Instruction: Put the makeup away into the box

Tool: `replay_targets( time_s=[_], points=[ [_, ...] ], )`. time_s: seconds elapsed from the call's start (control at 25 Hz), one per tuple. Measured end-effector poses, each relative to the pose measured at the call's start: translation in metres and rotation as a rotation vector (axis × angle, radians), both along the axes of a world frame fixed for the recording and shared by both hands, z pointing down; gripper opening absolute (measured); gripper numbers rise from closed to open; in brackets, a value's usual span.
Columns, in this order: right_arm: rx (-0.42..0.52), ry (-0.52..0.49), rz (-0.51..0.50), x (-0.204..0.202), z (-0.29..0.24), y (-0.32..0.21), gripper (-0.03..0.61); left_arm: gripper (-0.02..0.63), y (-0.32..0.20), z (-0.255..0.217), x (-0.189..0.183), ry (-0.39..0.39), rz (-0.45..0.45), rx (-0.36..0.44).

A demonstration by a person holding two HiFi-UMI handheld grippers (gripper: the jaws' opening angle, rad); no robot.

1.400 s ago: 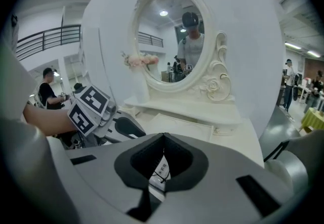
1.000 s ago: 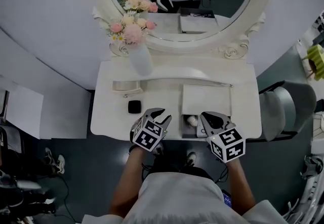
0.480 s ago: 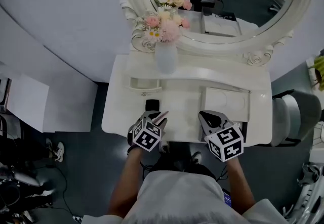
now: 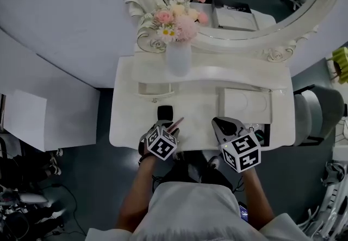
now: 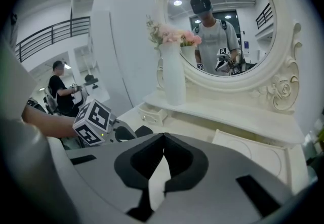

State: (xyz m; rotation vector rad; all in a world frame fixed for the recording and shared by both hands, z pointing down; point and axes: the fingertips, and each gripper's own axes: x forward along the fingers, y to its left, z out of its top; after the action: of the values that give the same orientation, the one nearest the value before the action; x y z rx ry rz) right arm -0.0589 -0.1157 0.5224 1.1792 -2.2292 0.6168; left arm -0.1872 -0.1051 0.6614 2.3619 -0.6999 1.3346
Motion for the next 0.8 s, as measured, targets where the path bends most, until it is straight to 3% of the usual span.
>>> replay_targets(
  time_s=[0.44, 0.8],
  points=[
    [-0.022, 0.010, 0.060, 0.003, 0.009, 0.014, 0.002, 0.103, 0.001, 0.021, -0.004, -0.112, 0.071, 0.000],
    [-0.023, 0.009, 0.089, 0.012, 0.009, 0.025, 0.002, 0.064, 0.005, 0.022, -0.001, -0.109, 0.075, -0.020]
  ],
)
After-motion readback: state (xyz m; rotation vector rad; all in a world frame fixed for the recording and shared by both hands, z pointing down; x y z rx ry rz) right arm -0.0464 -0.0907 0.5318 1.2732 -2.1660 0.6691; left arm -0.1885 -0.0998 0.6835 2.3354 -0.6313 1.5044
